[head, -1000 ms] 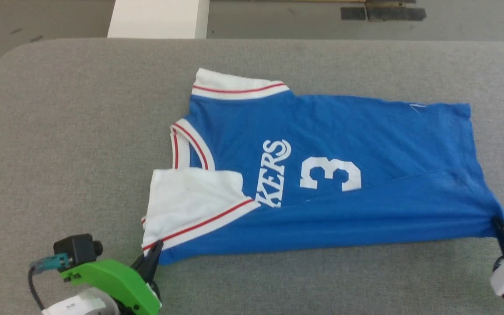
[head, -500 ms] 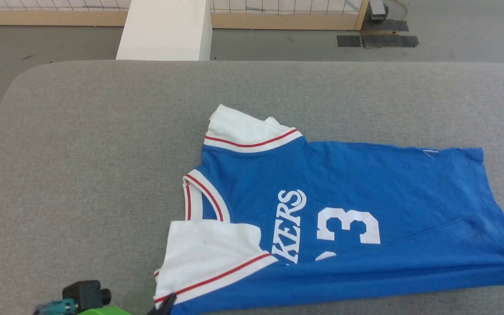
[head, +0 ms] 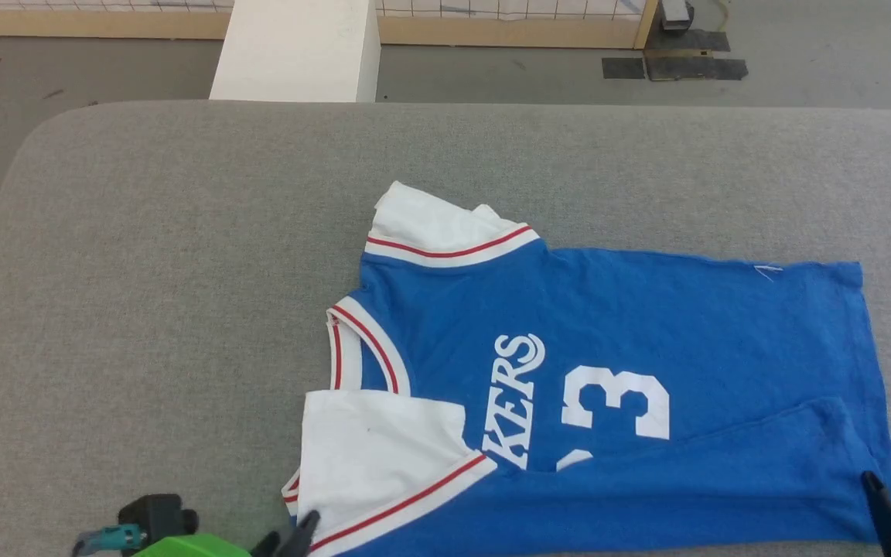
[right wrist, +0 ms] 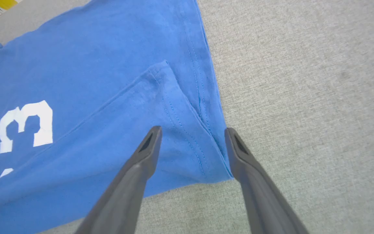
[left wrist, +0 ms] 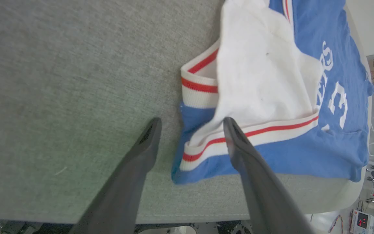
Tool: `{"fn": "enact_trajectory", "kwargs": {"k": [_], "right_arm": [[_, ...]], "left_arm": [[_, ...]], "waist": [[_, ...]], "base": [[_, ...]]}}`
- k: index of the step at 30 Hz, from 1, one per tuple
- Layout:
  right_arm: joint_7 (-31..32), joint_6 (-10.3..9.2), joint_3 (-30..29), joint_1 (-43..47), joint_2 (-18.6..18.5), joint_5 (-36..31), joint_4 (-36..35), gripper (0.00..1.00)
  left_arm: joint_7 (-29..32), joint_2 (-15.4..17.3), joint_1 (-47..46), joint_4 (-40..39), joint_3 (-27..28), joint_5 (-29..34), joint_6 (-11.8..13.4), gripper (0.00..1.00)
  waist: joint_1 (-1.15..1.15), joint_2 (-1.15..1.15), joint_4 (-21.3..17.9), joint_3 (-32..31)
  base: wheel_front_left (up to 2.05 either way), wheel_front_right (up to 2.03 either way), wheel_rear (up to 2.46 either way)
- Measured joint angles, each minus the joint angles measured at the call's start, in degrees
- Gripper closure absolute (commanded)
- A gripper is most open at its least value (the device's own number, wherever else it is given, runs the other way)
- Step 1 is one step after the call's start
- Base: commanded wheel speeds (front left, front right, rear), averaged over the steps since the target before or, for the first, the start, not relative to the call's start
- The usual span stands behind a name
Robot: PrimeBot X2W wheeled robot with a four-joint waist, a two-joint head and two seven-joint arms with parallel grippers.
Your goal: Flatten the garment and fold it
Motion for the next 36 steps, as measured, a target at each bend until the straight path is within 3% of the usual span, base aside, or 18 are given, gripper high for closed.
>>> {"fn": "enact_trajectory", "kwargs": {"k": [3,8,13,19,21,30,36], "right_arm": [[-0.58,0.00,-1.11,-0.01,0.00,0.26,-1.94,0.00],[-8.48,-0.01,-1.01,-2.39,-0.05,-0.88,-8.75,0.00],[-19.08,0.00,3.01,-5.60,0.02,-5.93,-10.02,0.00],[-27.71,-0.01,6.14,-7.16,-0.03,-9.06,-4.69,0.00],[-29.02,-0.01,6.84,-6.92,0.01,-9.31,-2.49,0.00],[-34.16,-0.01,6.47,-5.79,0.00,-9.23,3.31,0.00],[-34.23,-0.01,5.69,-6.59,-0.01,-9.22,2.50,0.00]], "left_arm": [[-1.79,0.47,0.10,-2.19,1.90,0.02,-0.10,0.00],[-12.72,1.48,-1.65,-9.11,4.24,6.84,-0.10,0.00],[-25.08,-0.99,-5.60,-8.84,2.57,12.37,-0.87,0.00],[-40.96,0.07,-8.56,-2.10,-2.92,29.36,-1.37,0.00],[-42.33,-0.24,-8.85,0.60,-4.75,33.18,-0.83,0.00],[-42.73,-3.02,-9.72,4.65,-4.99,33.51,-0.47,0.00],[-39.44,-1.81,-15.05,4.81,-4.50,30.97,-3.80,0.00]], "waist": [[0.00,0.00,-0.02,-0.27],[0.00,0.00,0.12,-0.38],[0.00,0.00,-0.21,-0.30],[0.00,0.00,0.14,-0.30],[0.00,0.00,0.31,-0.47],[0.00,0.00,0.71,-0.75],[0.00,0.00,0.34,0.87]], "base": [[0.00,0.00,0.00],[0.00,0.00,0.00],[0.00,0.00,0.00],[0.00,0.00,0.00],[0.00,0.00,0.00],[0.00,0.00,0.00],[0.00,0.00,0.00]]}}
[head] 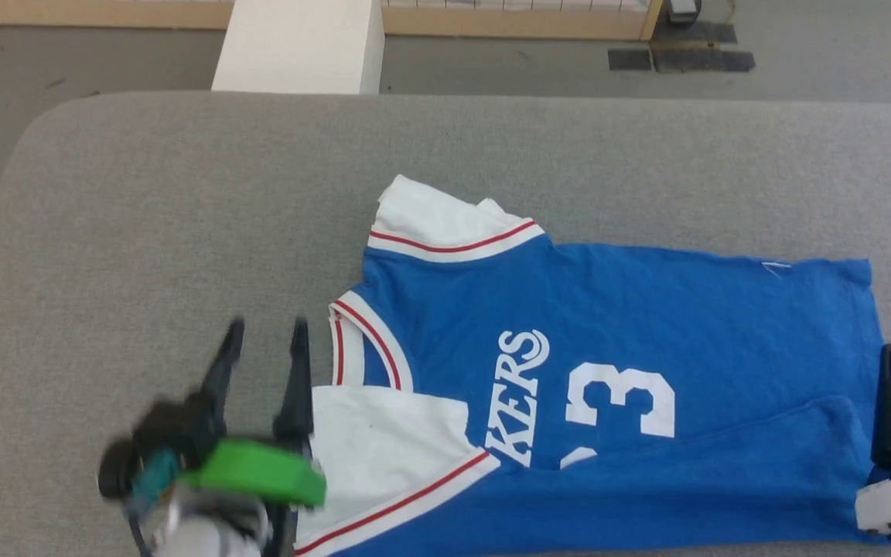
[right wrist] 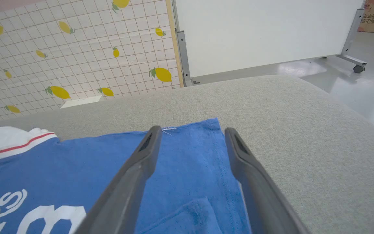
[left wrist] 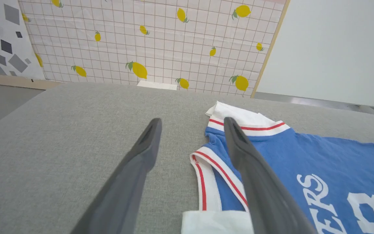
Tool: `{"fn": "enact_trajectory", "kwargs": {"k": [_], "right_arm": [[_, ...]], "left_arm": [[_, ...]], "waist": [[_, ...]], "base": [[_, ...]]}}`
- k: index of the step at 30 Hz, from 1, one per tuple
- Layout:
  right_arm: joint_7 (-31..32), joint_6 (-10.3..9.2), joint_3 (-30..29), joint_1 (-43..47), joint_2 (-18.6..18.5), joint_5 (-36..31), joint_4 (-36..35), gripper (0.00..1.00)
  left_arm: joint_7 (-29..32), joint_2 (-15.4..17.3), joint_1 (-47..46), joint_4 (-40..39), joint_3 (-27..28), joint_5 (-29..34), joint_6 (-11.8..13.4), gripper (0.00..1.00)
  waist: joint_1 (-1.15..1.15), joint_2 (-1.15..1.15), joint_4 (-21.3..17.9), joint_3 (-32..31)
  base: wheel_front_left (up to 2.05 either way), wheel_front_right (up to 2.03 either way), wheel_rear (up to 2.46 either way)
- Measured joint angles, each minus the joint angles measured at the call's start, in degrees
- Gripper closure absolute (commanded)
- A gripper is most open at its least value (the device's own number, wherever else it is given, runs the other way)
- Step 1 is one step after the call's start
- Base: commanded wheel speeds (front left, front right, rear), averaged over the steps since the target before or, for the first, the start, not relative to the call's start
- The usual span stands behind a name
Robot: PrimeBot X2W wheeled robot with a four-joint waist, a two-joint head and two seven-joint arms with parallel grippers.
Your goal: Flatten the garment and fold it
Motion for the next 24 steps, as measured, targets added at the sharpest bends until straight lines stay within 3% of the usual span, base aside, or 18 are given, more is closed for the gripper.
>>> {"fn": "enact_trajectory", "kwargs": {"k": [7,10,15,19,24], "right_arm": [[-0.02,0.00,-0.42,-1.99,0.01,0.19,-0.85,0.00],[-0.02,0.00,-0.05,-3.49,-0.01,0.22,-1.25,0.00],[-0.38,0.00,1.12,-6.70,0.01,0.30,-1.60,0.00],[-0.71,0.00,1.80,-8.56,-0.01,0.32,-1.33,0.00],[-1.46,0.00,2.96,-10.18,0.01,0.99,-0.20,0.00]], "left_arm": [[17.02,4.17,-17.16,-0.22,-2.19,-4.00,-5.22,0.00],[25.13,3.70,-25.87,0.69,-2.25,-8.32,-5.65,0.00],[37.69,4.99,-40.50,5.55,-3.36,-10.16,-5.95,0.00],[48.71,4.46,-47.90,10.93,-5.53,-12.00,-5.94,0.00],[57.14,4.30,-52.14,15.47,-6.52,-13.21,-4.86,0.00]], "waist": [[0.00,0.00,-0.01,4.06],[0.00,0.00,-0.06,6.47],[0.00,0.00,-0.39,11.13],[0.00,0.00,-0.84,14.73],[0.01,0.00,-1.92,18.40]], "base": [[0.00,0.00,0.00],[0.00,0.00,0.00],[0.00,0.00,0.00],[0.00,0.00,0.00],[0.00,0.00,0.00]]}}
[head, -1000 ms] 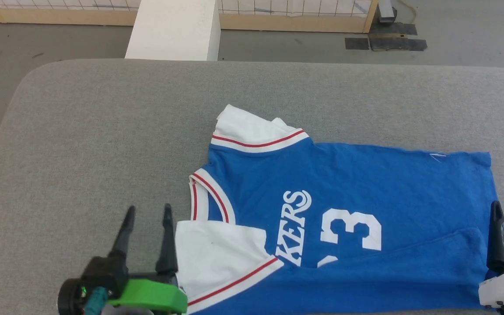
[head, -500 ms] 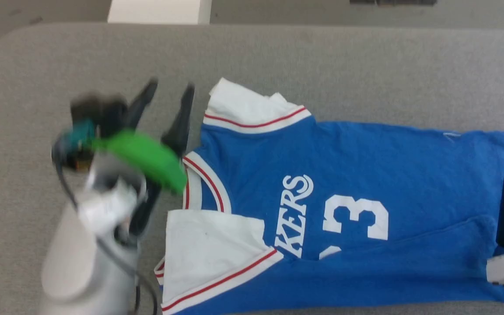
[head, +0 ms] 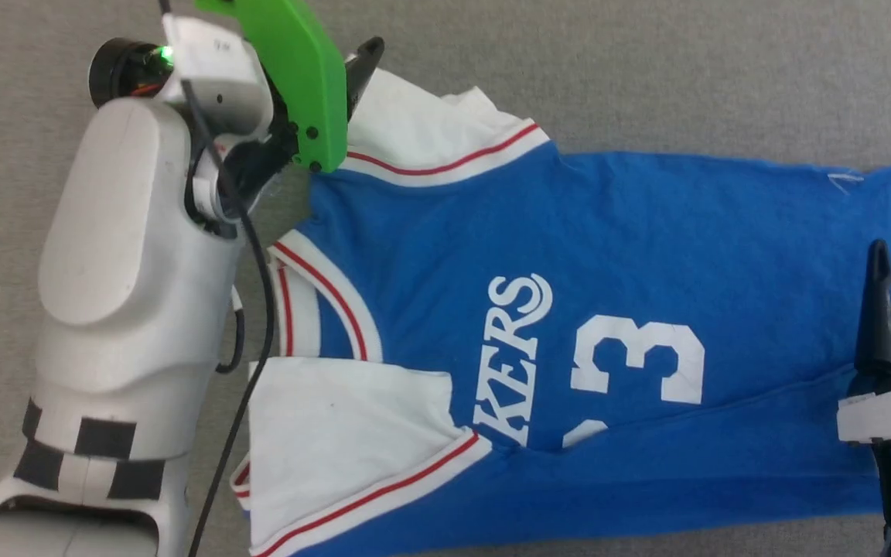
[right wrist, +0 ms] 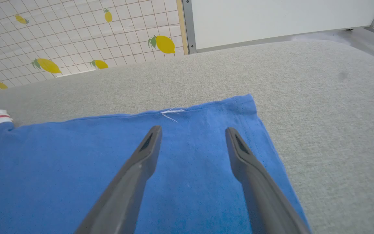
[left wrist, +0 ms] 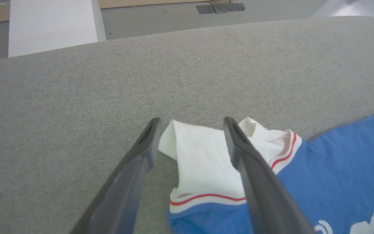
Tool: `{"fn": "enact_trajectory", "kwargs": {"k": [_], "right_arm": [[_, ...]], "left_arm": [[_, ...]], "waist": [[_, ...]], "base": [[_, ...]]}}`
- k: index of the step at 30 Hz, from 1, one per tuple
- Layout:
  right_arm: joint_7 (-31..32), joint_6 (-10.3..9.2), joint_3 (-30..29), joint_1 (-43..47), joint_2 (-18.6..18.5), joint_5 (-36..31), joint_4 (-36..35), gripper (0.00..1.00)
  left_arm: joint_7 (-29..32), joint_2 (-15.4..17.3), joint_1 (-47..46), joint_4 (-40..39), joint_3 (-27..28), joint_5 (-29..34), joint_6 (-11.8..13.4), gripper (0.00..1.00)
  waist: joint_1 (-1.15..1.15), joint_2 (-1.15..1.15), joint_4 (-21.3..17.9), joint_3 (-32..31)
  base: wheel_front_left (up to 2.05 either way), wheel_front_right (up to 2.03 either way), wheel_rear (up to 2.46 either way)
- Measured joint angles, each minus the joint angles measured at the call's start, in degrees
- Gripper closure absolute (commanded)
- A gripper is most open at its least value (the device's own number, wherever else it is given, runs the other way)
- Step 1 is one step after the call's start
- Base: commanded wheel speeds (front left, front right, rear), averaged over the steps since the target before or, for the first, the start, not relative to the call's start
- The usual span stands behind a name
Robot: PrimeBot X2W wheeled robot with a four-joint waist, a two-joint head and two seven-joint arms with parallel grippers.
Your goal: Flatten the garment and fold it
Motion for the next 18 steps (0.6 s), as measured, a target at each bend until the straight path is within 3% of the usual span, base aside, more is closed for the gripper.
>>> {"fn": "enact_trajectory", "kwargs": {"k": [10,11,12,16,18], "right_arm": [[-1.54,0.00,-0.11,-1.05,-0.01,0.68,2.49,0.00],[-1.62,0.00,-0.10,-1.11,-0.01,0.73,2.71,0.00],[-1.85,0.00,-0.08,-1.23,-0.01,0.75,2.97,0.00],[-2.03,0.00,0.11,-1.79,-0.01,0.80,3.77,0.00],[-1.93,0.00,0.12,-1.91,-0.01,-0.48,3.53,0.00]], "left_arm": [[10.87,1.59,-1.36,2.81,-0.47,0.02,4.08,0.00],[11.63,1.93,-1.48,2.52,-0.69,0.02,4.09,0.45],[12.19,2.46,-1.51,2.22,-0.92,0.09,4.08,1.00],[12.73,3.32,-1.07,1.33,-0.82,-0.04,4.00,1.00],[9.47,3.05,1.31,1.11,-0.15,-0.76,3.99,1.00]], "waist": [[0.00,0.00,-3.87,4.30],[0.00,0.00,-4.18,4.55],[0.00,0.00,-4.44,4.75],[0.00,0.00,-4.83,4.53],[0.00,0.00,-4.62,3.03]], "base": [[0.00,0.00,0.00],[0.00,0.00,0.00],[0.00,0.00,0.00],[0.00,0.00,0.00],[0.00,0.00,0.00]]}}
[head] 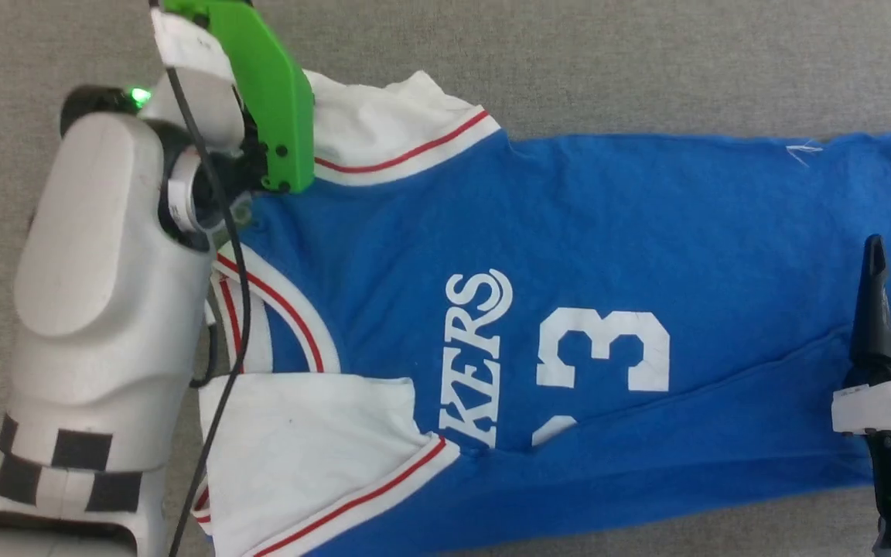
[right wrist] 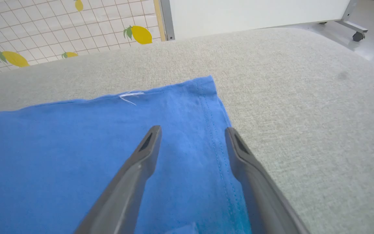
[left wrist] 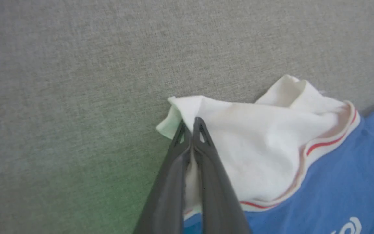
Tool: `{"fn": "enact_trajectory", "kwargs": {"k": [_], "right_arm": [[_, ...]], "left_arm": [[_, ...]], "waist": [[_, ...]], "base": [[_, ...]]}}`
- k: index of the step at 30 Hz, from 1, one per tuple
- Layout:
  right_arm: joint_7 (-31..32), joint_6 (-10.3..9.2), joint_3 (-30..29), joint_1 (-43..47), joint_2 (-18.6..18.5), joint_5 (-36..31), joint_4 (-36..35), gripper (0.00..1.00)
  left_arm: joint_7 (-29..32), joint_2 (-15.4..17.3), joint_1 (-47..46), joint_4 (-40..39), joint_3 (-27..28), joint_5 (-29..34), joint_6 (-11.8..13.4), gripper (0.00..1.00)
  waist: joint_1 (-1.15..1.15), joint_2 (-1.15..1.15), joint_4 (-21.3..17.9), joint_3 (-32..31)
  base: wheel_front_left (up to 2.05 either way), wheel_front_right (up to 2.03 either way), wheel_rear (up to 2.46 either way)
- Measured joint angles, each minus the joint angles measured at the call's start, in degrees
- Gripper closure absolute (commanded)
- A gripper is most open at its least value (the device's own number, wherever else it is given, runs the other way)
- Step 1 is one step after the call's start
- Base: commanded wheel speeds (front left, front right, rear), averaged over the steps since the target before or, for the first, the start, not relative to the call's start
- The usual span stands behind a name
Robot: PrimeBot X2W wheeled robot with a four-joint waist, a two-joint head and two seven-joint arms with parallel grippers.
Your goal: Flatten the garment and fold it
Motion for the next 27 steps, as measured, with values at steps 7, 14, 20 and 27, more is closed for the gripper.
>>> {"fn": "enact_trajectory", "kwargs": {"k": [7,14,20,27], "right_arm": [[4.65,0.00,-0.02,-2.80,-0.54,-6.17,-5.69,0.00],[17.83,0.00,0.49,-10.45,-8.37,-4.63,-6.04,0.00],[35.44,-0.01,-1.69,-16.00,-12.00,-2.46,0.24,0.00],[45.76,0.01,-1.29,-18.69,-14.02,-2.50,4.14,0.00]], "left_arm": [[-6.71,-0.81,3.63,-1.45,1.07,-2.53,-2.02,1.00],[-9.92,-0.98,5.72,-3.69,2.10,-3.27,-2.07,1.00],[-10.60,-1.42,5.75,-4.53,1.89,-3.32,-2.08,1.00],[-11.00,-1.92,5.54,-4.74,1.25,-3.33,-2.08,1.00]], "waist": [[-0.01,0.00,1.36,-4.28],[-0.01,0.00,3.32,-6.31],[-0.01,0.00,4.05,-4.81],[-0.01,0.00,4.76,-2.41]], "base": [[0.00,0.00,0.00],[0.00,0.00,0.00],[0.00,0.00,0.00],[0.00,0.00,0.00]]}}
